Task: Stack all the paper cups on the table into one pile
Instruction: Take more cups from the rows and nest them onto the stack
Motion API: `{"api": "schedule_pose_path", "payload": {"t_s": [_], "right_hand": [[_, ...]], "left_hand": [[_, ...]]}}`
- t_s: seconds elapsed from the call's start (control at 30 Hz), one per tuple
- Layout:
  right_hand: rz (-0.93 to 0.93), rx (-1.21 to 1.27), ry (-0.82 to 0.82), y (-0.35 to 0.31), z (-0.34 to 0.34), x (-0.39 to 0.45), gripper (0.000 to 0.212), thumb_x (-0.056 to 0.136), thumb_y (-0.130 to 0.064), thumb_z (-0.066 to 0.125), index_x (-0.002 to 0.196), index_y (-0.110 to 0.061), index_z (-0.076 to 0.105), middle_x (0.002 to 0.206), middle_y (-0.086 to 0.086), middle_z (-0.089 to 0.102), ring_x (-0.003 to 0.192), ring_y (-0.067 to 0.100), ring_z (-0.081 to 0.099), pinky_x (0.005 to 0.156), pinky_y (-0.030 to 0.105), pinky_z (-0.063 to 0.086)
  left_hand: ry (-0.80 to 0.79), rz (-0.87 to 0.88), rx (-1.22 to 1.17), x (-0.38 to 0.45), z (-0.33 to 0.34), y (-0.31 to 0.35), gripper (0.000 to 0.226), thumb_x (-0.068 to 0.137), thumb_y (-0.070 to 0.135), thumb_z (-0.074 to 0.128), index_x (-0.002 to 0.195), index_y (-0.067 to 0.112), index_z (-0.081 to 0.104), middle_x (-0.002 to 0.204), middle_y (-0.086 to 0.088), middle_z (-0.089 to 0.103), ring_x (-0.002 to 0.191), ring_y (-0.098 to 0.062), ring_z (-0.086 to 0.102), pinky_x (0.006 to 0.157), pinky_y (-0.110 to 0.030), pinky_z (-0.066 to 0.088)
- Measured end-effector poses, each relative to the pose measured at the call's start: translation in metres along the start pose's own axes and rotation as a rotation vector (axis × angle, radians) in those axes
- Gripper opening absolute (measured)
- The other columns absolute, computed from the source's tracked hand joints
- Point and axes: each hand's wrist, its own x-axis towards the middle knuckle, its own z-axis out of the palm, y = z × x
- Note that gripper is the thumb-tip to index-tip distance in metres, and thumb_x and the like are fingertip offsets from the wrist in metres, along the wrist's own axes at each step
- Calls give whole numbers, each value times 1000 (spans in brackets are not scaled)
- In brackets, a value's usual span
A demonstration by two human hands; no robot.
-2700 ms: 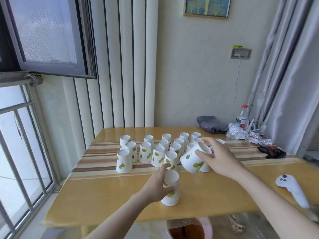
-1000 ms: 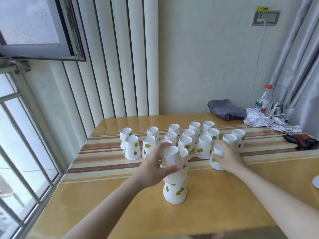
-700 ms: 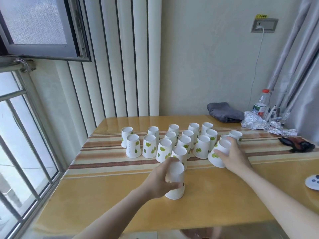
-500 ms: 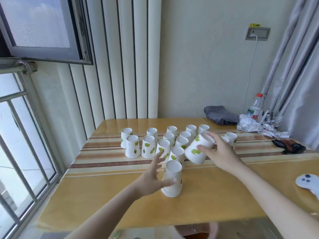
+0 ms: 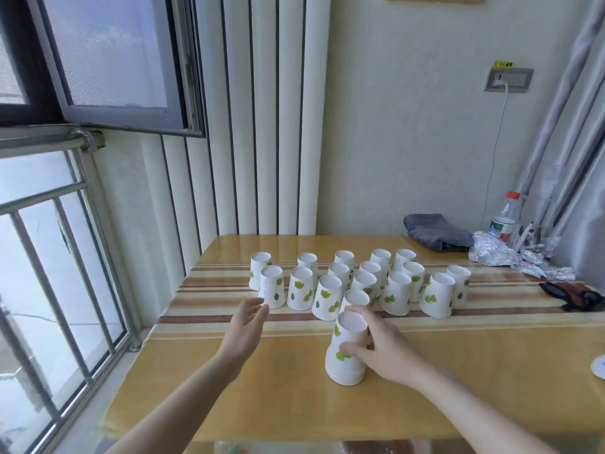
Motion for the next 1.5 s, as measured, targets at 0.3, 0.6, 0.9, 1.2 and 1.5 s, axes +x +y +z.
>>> {"api": "schedule_pose_path", "payload": {"t_s": [0.3,0.6,0.9,1.2,1.5], "right_hand": [[145,28,244,35,-19,68,49,84,-42,61,129,-26,49,118,-4,52,103,15,57,94,32,46],[222,236,203,44,4,92,42,68,-35,81,101,-20,60,99,-6,66,95,15,61,74,26,47],[282,328,289,50,-25,51,50,73,-40,77,117,-27,57,110,-10,64,102,12,58,81,28,47],[271,504,616,19,-93,3,46,69,-36,80,107,-22,58,110,-2,65,100,17,61,86,36,50],[40,593,539,-14,-83,-17,39,77,-28,77,113,-31,62,114,-3,68,104,12,64,85,34,54]], "left_hand": [[173,28,241,86,22,22,75,80,26,73,143,21,33,137,-5,42,120,-25,47,86,-46,54],[225,-31,297,124,44,7,71,78,25,76,137,14,39,134,-8,54,121,-28,52,90,-38,46],[337,121,215,84,30,47,51,79,35,72,119,17,48,118,-6,58,106,-25,56,86,-42,50],[-150,374,90,-30,73,116,40,77,31,77,110,22,57,99,12,66,93,-4,63,71,-18,55],[-324,173,199,-42,94,42,46,75,27,77,116,21,56,107,9,65,90,7,58,64,-8,47]]}}
